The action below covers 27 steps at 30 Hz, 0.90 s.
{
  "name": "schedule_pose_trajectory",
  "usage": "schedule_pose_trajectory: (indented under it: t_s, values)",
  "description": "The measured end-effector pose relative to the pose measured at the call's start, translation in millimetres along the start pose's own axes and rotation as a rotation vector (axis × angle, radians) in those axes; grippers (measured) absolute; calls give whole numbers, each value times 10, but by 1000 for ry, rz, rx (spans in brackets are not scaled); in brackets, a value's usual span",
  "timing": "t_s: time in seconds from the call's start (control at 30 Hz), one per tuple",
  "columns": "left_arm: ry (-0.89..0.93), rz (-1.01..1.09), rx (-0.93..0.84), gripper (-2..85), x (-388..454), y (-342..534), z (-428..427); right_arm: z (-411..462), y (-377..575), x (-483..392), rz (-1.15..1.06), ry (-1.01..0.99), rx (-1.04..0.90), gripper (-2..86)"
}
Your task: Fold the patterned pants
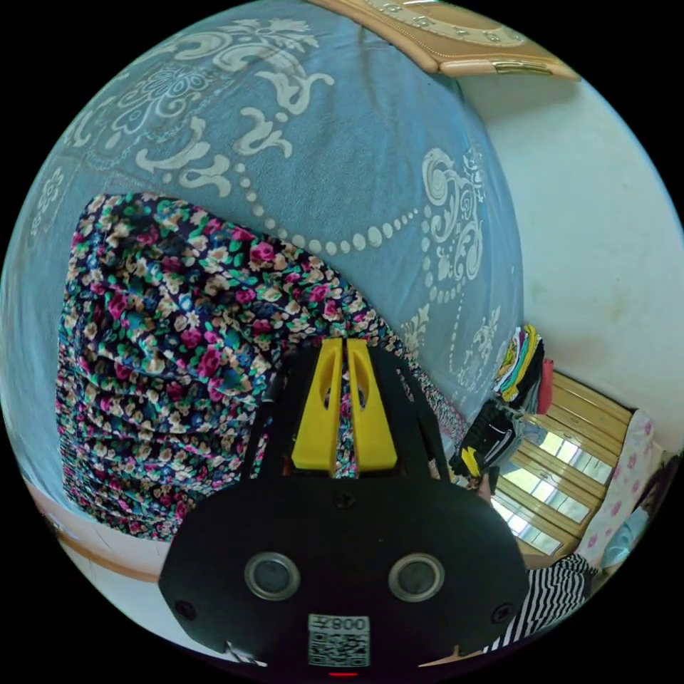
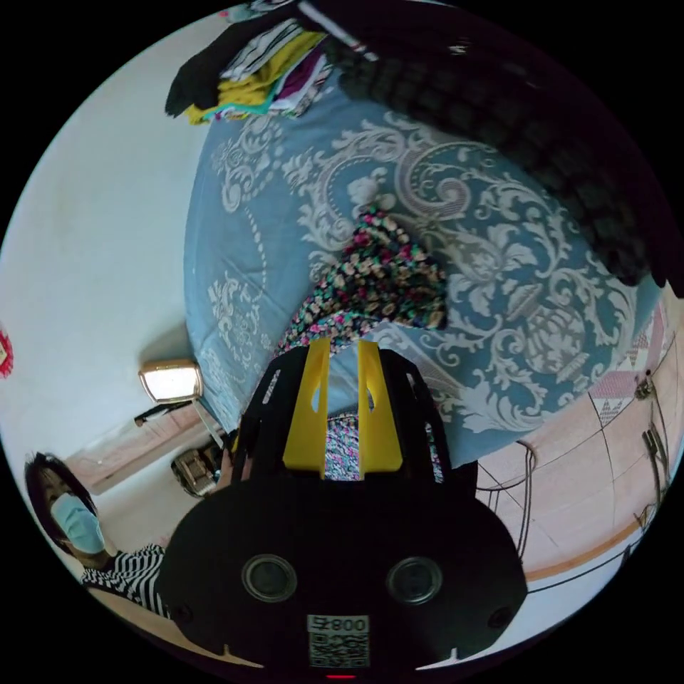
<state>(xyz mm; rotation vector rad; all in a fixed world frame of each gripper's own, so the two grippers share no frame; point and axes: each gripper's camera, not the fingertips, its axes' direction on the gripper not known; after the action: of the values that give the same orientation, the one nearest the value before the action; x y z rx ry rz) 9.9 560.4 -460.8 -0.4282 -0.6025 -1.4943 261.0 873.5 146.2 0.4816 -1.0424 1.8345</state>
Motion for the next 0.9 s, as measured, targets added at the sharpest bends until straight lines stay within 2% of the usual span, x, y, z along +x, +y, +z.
schedule_pose_trajectory:
  t_s: [0.13, 0.33, 0.53, 0.7, 0.9]
  values:
    - [20, -14, 35, 13, 91, -34, 51, -384, 51, 450, 101, -28, 55, 77]
    - [40, -62, 71, 11, 235, -92, 191, -683, 60, 964, 214, -174, 93, 81]
    - [16, -55, 81, 10, 479, -147, 315, -995, 33, 1263, 240, -211, 99, 16]
    - [39, -37, 106, 10, 711, -115, 337, -1427, 141, 1265, 173, -266, 160, 3]
    - [129, -61, 185, 10, 927, -82, 313, -1999, 79, 794, -25, -423, 227, 2]
